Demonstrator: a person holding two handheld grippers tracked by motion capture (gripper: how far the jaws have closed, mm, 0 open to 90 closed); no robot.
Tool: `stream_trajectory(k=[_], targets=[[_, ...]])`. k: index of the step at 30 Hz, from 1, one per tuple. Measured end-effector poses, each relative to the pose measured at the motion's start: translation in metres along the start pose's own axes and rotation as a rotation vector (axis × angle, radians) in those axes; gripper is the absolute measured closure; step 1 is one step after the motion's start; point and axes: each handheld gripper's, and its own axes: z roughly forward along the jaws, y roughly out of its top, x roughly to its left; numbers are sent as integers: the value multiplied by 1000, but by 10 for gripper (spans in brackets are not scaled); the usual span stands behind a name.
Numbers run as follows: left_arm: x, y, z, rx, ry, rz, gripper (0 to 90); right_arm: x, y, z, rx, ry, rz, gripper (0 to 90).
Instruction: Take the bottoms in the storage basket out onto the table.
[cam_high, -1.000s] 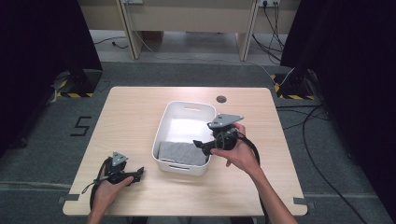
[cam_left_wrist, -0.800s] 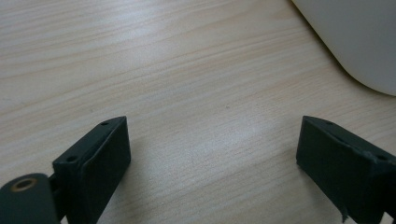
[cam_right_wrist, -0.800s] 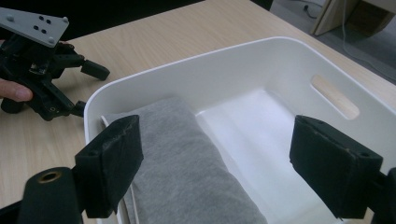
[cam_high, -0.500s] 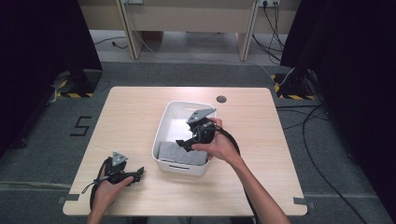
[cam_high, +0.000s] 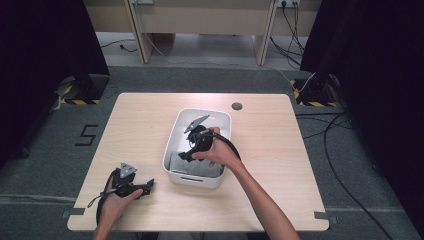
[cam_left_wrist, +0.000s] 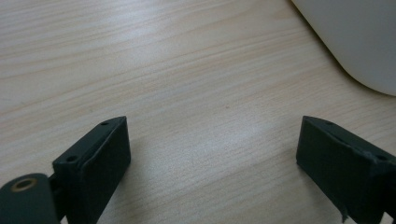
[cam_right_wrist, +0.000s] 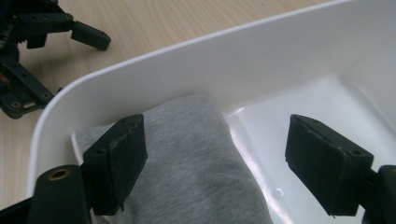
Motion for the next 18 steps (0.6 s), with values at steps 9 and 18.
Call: stream_trajectory(k=[9, 18], targets=[[0, 0, 0, 0, 0, 0, 90, -6, -4, 18, 73, 10, 0, 220], [0, 0, 0, -1, 0, 1, 90, -6, -7, 41, 157, 33, 1, 198]])
